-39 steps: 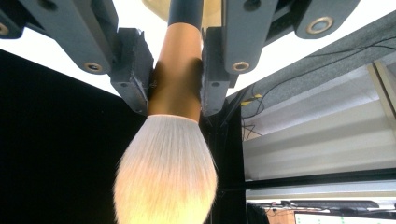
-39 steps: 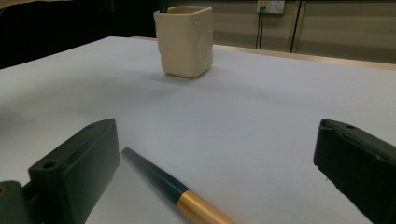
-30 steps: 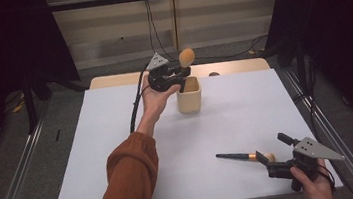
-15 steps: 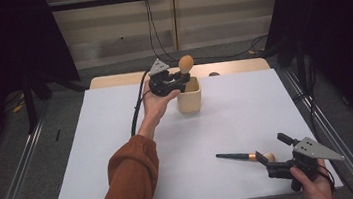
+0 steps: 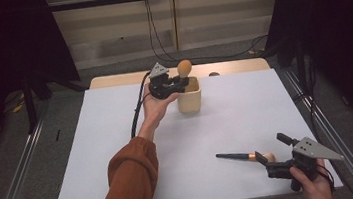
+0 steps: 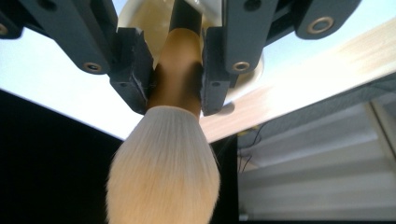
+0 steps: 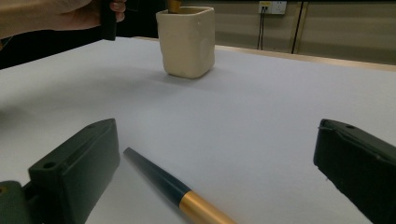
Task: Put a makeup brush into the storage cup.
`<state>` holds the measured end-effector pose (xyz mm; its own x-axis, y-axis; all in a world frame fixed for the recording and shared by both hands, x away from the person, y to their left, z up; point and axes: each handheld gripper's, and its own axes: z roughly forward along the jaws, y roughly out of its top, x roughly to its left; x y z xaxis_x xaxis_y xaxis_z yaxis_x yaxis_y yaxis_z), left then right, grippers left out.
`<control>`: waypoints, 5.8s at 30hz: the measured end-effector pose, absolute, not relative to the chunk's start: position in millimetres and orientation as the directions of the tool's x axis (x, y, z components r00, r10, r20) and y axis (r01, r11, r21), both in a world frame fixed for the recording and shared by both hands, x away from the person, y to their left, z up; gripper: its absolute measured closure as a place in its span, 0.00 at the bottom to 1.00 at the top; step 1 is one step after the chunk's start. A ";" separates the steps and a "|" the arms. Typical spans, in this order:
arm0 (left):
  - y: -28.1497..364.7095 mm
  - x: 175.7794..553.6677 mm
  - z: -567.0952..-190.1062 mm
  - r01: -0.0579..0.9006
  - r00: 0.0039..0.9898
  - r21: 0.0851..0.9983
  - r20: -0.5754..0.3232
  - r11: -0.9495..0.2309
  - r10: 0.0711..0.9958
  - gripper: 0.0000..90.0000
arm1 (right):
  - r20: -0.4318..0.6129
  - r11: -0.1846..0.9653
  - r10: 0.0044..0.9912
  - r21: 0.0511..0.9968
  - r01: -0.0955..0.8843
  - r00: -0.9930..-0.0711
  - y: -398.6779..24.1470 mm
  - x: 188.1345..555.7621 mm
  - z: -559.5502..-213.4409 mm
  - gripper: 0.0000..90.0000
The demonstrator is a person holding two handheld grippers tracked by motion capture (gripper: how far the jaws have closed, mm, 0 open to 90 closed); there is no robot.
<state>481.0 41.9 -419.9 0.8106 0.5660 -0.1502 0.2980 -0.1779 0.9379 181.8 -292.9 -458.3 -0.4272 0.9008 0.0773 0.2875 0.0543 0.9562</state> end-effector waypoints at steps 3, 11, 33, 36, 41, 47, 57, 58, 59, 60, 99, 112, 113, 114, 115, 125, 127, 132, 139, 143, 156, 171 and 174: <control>41.9 480.8 -422.3 0.305 0.809 0.938 -0.164 -0.164 0.565 0.73 | 0.079 0.053 0.900 0.957 0.287 -0.430 -293.1 181.5 -458.2 0.00; 48.1 477.4 -416.2 0.303 0.795 0.943 -0.171 -0.138 0.582 0.57 | 0.080 0.051 0.901 0.956 0.288 -0.427 -293.1 181.8 -458.2 0.00; 85.2 460.5 -413.1 0.343 0.773 0.935 -0.230 -0.085 0.591 0.05 | 0.072 0.059 0.901 0.957 0.285 -0.428 -292.5 181.7 -458.2 0.00; 90.7 456.4 -413.8 0.339 0.769 0.935 -0.211 -0.104 0.603 0.04 | 0.073 0.058 0.902 0.957 0.285 -0.426 -292.6 181.7 -458.1 0.00; 103.4 450.4 -416.0 0.354 0.747 0.930 -0.217 -0.099 0.628 0.03 | 0.064 0.067 0.901 0.956 0.284 -0.428 -292.7 181.8 -458.3 0.00; 113.9 439.7 -419.1 0.357 0.741 0.928 -0.213 -0.106 0.636 0.03 | 0.065 0.067 0.902 0.956 0.287 -0.426 -292.4 182.0 -458.4 0.00; 131.9 421.3 -424.9 0.355 0.728 0.931 -0.219 -0.085 0.650 0.03 | 0.064 0.068 0.903 0.955 0.287 -0.426 -292.5 181.8 -458.3 0.00; 132.7 418.7 -425.1 0.356 0.730 0.931 -0.221 -0.082 0.647 0.03 | 0.064 0.068 0.903 0.955 0.288 -0.425 -292.4 181.8 -458.3 0.00; 134.0 415.4 -425.0 0.353 0.735 0.932 -0.220 -0.085 0.642 0.03 | 0.065 0.067 0.903 0.955 0.288 -0.425 -292.3 181.8 -458.3 0.00; 135.2 412.8 -424.6 0.347 0.735 0.933 -0.208 -0.094 0.645 0.03 | 0.065 0.067 0.903 0.955 0.288 -0.426 -292.2 181.9 -458.2 0.00; 207.6 320.1 -428.3 0.269 0.711 0.955 -0.107 -0.127 0.695 0.03 | 0.067 0.064 0.908 0.954 0.293 -0.414 -290.9 182.5 -458.2 0.00; 230.1 290.2 -440.8 0.274 0.663 0.950 -0.076 -0.147 0.745 0.03 | 0.069 0.060 0.911 0.954 0.295 -0.406 -290.7 182.7 -458.0 0.00; 230.4 287.4 -441.1 0.275 0.662 0.949 -0.070 -0.155 0.746 0.03 | 0.066 0.062 0.911 0.954 0.293 -0.408 -291.1 182.5 -458.0 0.00; 230.4 286.0 -441.2 0.283 0.662 0.946 -0.075 -0.156 0.746 0.03 | 0.066 0.061 0.911 0.954 0.292 -0.407 -291.5 182.2 -458.1 0.00; 231.5 283.7 -441.0 0.290 0.663 0.944 -0.079 -0.157 0.745 0.03 | 0.067 0.059 0.912 0.955 0.292 -0.405 -291.5 182.1 -458.2 0.00; 241.9 263.4 -444.5 0.280 0.646 0.949 -0.073 -0.148 0.759 0.03 | 0.074 0.052 0.914 0.954 0.294 -0.400 -292.8 180.5 -458.2 0.00; 243.9 261.3 -445.7 0.276 0.652 0.948 -0.063 -0.159 0.756 0.03 | 0.070 0.055 0.913 0.955 0.292 -0.402 -292.8 180.2 -458.0 0.00; 251.7 253.1 -447.1 0.281 0.643 0.949 -0.077 -0.141 0.762 0.03 | 0.072 0.052 0.914 0.955 0.292 -0.399 -293.0 179.9 -457.9 0.00; 253.4 247.5 -452.2 0.273 0.630 0.952 -0.066 -0.142 0.774 0.03 | 0.069 0.056 0.913 0.955 0.290 -0.402 -293.7 179.2 -457.9 0.00; 252.4 247.0 -454.3 0.290 0.627 0.948 -0.083 -0.133 0.775 0.03 | 0.069 0.056 0.913 0.955 0.290 -0.402 -294.0 179.5 -457.8 0.00; 254.4 246.8 -457.9 0.300 0.631 0.945 -0.097 -0.127 0.770 0.03 | 0.084 0.042 0.909 0.956 0.292 -0.407 -292.5 184.4 -456.2 0.01; 254.9 244.8 -456.3 0.279 0.642 0.949 -0.069 -0.149 0.764 0.03 | 0.096 0.053 0.883 0.952 0.300 -0.460 -285.5 207.0 -446.9 0.00; 255.3 245.5 -456.6 0.279 0.640 0.949 -0.069 -0.147 0.765 0.03 | 0.087 0.061 0.880 0.954 0.294 -0.466 -285.9 211.5 -445.4 0.00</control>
<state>245.5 255.3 -456.6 0.6401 0.7652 -0.0695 0.2789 -0.1472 0.9490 211.5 -285.9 -445.4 -0.4661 0.8804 0.0874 0.2939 0.0609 0.9539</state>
